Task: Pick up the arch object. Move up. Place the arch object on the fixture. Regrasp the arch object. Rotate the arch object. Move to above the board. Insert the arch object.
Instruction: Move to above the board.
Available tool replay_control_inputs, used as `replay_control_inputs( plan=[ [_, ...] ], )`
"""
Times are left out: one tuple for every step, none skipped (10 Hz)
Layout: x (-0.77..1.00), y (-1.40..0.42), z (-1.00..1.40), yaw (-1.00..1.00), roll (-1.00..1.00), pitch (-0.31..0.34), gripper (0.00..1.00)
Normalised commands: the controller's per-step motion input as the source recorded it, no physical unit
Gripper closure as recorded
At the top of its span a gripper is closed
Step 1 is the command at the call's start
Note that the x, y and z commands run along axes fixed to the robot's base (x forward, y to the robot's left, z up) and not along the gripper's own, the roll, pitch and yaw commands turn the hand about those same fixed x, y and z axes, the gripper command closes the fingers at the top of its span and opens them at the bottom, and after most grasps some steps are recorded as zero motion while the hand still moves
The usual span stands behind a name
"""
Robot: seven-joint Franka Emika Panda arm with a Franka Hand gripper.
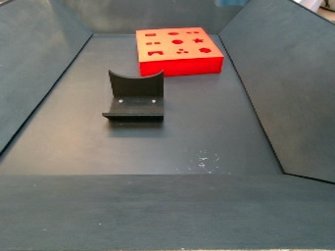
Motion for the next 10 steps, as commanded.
replay_control_inputs(
  plan=[
    [0.22,-1.0,0.14,-0.06,-0.15,0.059,1.0],
    [0.22,-1.0,0.14,-0.03,-0.1,0.065,1.0],
    [0.23,-1.0,0.14,-0.01,-0.06,0.075,1.0],
    [0.23,-1.0,0.14,0.0,-0.03,0.083,1.0],
    [0.25,-1.0,0.14,0.0,-0.02,0.099,1.0],
    [0.25,-1.0,0.15,0.01,-0.01,0.106,1.0],
    [0.27,-1.0,0.15,0.01,-0.01,0.121,1.0],
    [0.29,-1.0,0.15,0.01,0.0,0.121,1.0],
    [0.3,-1.0,0.15,0.01,0.02,0.133,1.0],
    [0.33,-1.0,0.16,0.01,0.03,0.137,1.0]
  ],
)
